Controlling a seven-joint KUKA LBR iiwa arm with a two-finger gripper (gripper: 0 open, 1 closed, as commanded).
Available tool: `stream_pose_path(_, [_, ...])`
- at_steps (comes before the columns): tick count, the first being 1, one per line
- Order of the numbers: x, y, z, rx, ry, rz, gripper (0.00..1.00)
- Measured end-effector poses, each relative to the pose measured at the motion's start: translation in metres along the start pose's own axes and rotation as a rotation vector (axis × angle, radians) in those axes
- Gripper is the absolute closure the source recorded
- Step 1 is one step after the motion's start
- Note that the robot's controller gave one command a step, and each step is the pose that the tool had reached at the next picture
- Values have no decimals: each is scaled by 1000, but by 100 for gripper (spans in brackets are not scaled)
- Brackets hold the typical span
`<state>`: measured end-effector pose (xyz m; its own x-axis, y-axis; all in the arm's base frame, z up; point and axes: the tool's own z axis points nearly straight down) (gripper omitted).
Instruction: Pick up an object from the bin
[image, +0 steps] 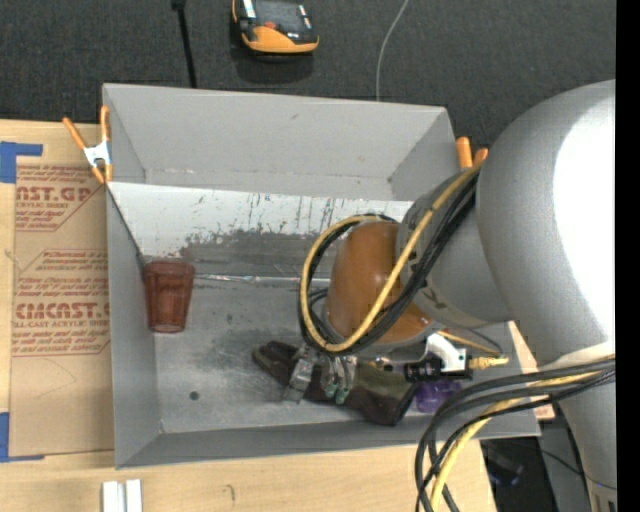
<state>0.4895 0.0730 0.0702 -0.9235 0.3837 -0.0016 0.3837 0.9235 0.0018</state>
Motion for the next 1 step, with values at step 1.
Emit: stream_pose_path(1, [0,0,0,0,0,0,100])
